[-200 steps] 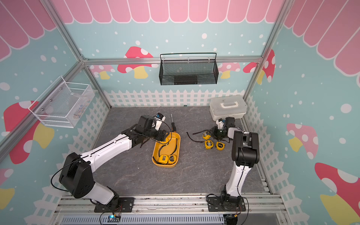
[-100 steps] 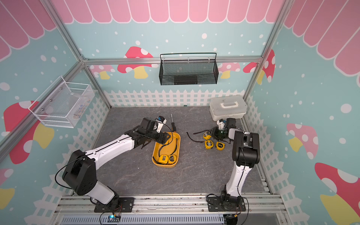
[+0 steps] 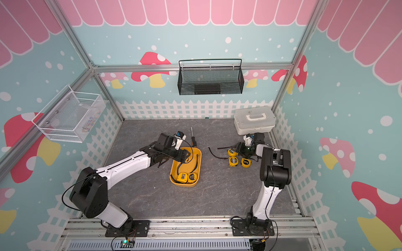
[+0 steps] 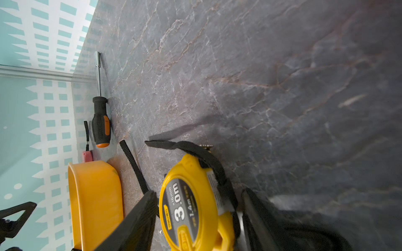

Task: Take the tape measure out of the storage box
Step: Place the tape measure at the center of the board, then pick up the tape measure from the storage box.

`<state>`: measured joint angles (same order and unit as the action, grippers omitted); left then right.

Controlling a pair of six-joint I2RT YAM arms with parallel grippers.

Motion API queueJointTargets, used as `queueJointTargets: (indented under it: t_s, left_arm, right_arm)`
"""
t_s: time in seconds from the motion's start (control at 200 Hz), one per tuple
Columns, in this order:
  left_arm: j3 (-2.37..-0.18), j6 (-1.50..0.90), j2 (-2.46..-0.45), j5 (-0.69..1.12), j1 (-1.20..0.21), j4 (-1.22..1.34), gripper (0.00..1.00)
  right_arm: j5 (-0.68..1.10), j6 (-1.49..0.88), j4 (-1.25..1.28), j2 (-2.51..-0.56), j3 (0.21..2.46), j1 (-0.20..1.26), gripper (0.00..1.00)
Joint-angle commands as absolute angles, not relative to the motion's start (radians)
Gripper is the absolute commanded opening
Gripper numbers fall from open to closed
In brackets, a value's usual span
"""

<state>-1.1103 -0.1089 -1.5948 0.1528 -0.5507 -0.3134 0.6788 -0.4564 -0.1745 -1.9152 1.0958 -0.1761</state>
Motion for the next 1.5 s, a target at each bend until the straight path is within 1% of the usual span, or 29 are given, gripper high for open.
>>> queueJointTargets:
  t_s: [0.0,0.135,0.26,0.33,0.445,0.555,0.665,0.68,0.775,0.881,0.996,1.251,1.491]
  left_arm:
    - [-1.098,-0.105,-1.574,0.137,-0.553,-0.323,0.76]
    - [-1.100,-0.104,-1.568,0.113,-0.551,-0.336,0.76]
    - [-1.115,-0.178,-1.562,-0.026,-0.531,-0.390,0.76]
    - [-1.109,-0.217,-1.553,-0.048,-0.504,-0.404,0.76]
    - [-1.089,-0.244,-1.532,-0.050,-0.473,-0.403,0.76]
    - [-1.074,-0.263,-1.510,-0.044,-0.446,-0.406,0.76]
    - [-1.055,-0.298,-1.480,-0.051,-0.414,-0.417,0.76]
    - [-1.051,-0.305,-1.476,-0.051,-0.387,-0.419,0.76]
    - [-1.011,-0.352,-1.431,-0.069,-0.322,-0.422,0.76]
    - [-0.963,-0.367,-1.383,-0.056,-0.260,-0.422,0.76]
    - [-0.917,-0.368,-1.332,-0.041,-0.224,-0.422,0.76]
    - [-0.846,-0.383,-1.282,-0.033,-0.200,-0.419,0.76]
    - [-0.830,-0.390,-1.285,-0.014,-0.189,-0.407,0.76]
  right_arm:
    - [0.634,-0.434,-0.246,-1.838,1.075,-0.175,0.66]
    - [0.615,-0.413,-0.298,-1.747,1.049,-0.162,0.70]
    - [0.552,-0.373,-0.383,-1.633,1.039,-0.116,0.74]
    - [0.514,-0.338,-0.447,-1.577,1.063,-0.082,0.76]
    - [0.451,-0.235,-0.567,-1.513,1.136,0.017,0.79]
    - [0.433,-0.133,-0.639,-1.496,1.199,0.154,0.81]
    - [0.409,-0.058,-0.648,-1.509,1.216,0.285,0.82]
    - [0.401,-0.049,-0.650,-1.513,1.217,0.301,0.83]
    - [0.364,0.008,-0.656,-1.545,1.232,0.410,0.83]
    - [0.326,0.087,-0.698,-1.614,1.285,0.530,0.84]
    - [0.261,0.161,-0.748,-1.698,1.352,0.626,0.84]
    - [0.049,0.376,-0.852,-1.848,1.455,0.795,0.87]
    - [0.047,0.468,-0.846,-1.894,1.455,0.851,0.88]
